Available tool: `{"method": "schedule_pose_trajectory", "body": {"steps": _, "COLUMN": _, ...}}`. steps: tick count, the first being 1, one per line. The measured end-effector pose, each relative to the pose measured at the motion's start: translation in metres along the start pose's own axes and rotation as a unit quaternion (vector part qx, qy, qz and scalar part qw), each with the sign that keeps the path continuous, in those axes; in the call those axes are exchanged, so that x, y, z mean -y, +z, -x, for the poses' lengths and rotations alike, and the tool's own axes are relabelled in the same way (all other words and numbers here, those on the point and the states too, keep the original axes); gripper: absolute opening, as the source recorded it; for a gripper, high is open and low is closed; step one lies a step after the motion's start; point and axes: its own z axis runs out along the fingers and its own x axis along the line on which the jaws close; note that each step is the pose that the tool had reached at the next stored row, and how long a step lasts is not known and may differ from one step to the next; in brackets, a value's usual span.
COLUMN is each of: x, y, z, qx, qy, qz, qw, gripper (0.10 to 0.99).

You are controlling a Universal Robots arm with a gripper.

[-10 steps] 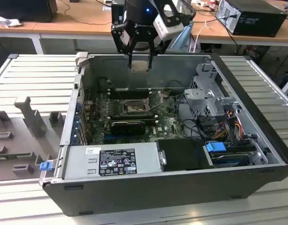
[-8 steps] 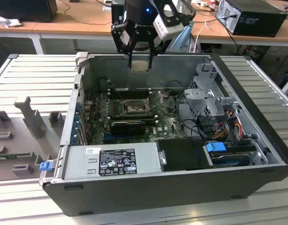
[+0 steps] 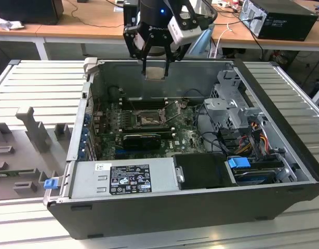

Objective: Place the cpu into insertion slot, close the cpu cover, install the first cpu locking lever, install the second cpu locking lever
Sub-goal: 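Place the cpu into insertion slot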

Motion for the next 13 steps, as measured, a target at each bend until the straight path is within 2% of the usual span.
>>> {"method": "schedule_pose_trajectory", "body": {"steps": 8, "x": 0.0000, "y": 0.0002, "z": 0.0000, "qx": 0.0036, "qy": 0.041, "qz": 0.0008, "qw": 0.9991, "gripper": 0.529}}
{"method": "schedule_pose_trajectory", "body": {"steps": 13, "x": 0.0000, "y": 0.0004, "z": 0.0000, "qx": 0.0058, "qy": 0.065, "qz": 0.0011, "qw": 0.9979, "gripper": 0.529}}
